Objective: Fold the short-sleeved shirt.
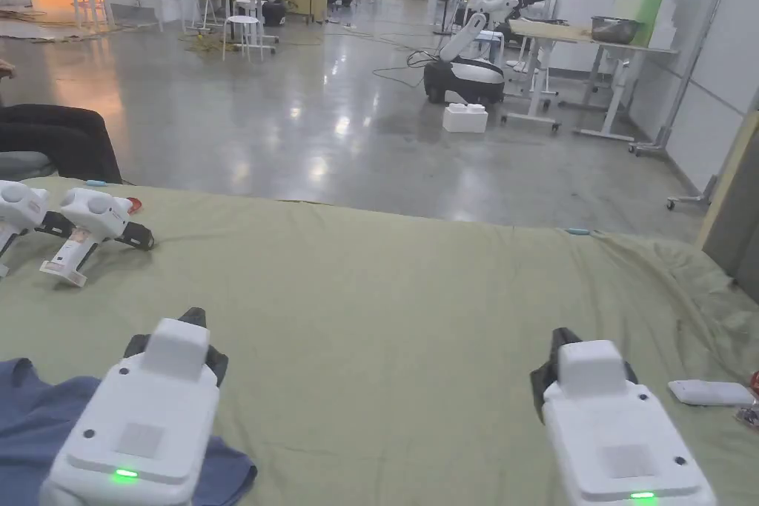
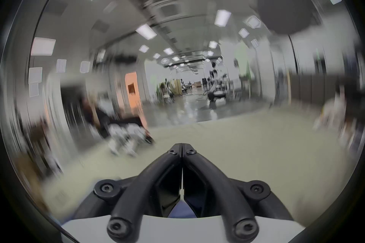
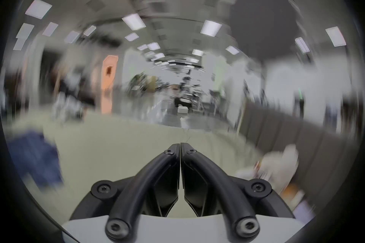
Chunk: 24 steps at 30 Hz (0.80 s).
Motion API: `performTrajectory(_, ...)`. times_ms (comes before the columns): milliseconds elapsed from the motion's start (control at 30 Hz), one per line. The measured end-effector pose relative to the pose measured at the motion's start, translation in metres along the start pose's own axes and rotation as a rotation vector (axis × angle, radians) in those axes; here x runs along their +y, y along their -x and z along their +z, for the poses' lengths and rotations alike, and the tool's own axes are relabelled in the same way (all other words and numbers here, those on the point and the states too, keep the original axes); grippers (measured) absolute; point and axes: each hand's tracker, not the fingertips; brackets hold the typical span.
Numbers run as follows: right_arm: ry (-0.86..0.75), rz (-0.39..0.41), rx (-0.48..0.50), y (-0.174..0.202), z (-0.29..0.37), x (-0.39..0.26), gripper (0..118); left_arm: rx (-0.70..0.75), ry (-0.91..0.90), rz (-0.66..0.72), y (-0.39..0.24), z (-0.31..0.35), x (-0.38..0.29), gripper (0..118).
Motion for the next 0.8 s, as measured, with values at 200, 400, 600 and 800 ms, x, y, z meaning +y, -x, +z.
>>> performTrajectory(200, -0.019, 0.661, -0.098, 0.027, -0.002, -0.015, 0, 0.047, -0.068, -0.674, -0.016, -0.001, -0.023, 0)
performTrajectory(400, -0.054, 0.604, -0.099, 0.026, 0.015, -0.015, 0, -0.023, -0.064, -0.498, -0.011, 0.004, -0.018, 0)
performTrajectory(600, 0.049, -0.148, -0.044, -0.003, 0.012, -0.009, 0, -0.088, 0.045, 0.293, 0.010, -0.004, -0.007, 0)
performTrajectory(800, 0.121, -0.645, -0.093, -0.018, 0.011, -0.025, 0, -0.091, 0.039, 0.740, 0.021, 0.004, -0.006, 0)
